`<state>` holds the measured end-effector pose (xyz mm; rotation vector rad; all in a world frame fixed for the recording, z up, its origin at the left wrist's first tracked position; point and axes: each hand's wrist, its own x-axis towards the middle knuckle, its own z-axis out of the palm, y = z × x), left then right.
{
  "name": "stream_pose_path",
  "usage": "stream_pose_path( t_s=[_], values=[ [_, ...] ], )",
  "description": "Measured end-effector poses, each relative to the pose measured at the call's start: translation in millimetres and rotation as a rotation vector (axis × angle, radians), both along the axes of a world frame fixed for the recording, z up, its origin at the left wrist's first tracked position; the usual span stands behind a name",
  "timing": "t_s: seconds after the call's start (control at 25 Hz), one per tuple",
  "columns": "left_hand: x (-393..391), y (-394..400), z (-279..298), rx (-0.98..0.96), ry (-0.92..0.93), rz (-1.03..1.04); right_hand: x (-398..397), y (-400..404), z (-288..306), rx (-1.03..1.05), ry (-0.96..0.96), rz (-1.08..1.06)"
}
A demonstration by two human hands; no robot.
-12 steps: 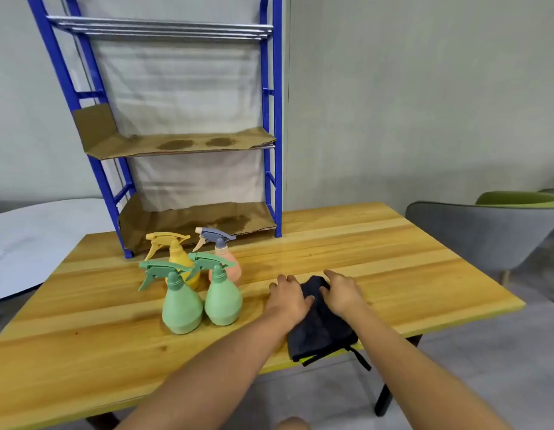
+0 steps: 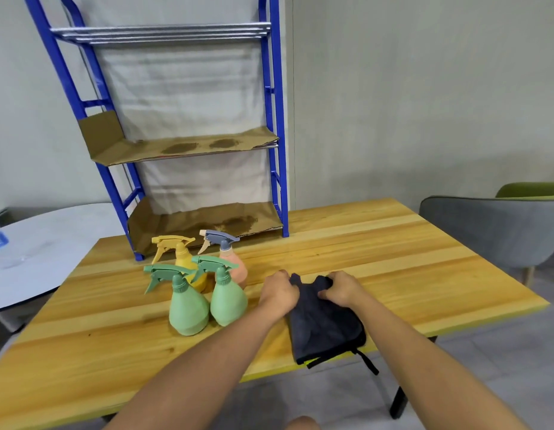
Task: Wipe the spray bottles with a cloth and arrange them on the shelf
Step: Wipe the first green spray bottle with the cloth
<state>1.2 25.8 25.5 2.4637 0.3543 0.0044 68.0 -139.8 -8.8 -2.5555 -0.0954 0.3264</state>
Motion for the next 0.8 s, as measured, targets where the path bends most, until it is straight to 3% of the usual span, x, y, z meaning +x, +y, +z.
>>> stream_pose_path(
  t_s=[0.12,0.32,0.48,0.64,0.8],
  values=[
    [-10.6,5.7,1.1,-0.085,-0.107,-0.028,-4.6,3.7,-2.6,0.147,0.011,0.002],
    [-23.5,14.5,14.8,-0.435,-0.189,-0.077,-21.6,14.0,16.0,0.693,0.225,-0.034],
    [-27.1,27.2,35.0,-0.507,-0.184,-0.213,-23.5,12.6,28.1,0.892,0.320,0.043],
    [-40.3,34.7,70.4,-0.493,-0.150,-0.339,-26.1,1.9,59.2,0.899,0.204,0.209],
    [-53.1,39.9,97.0,-0.435,-0.129,-0.471,-32.2,-12.4,92.8,0.619,0.178,0.361]
  ],
)
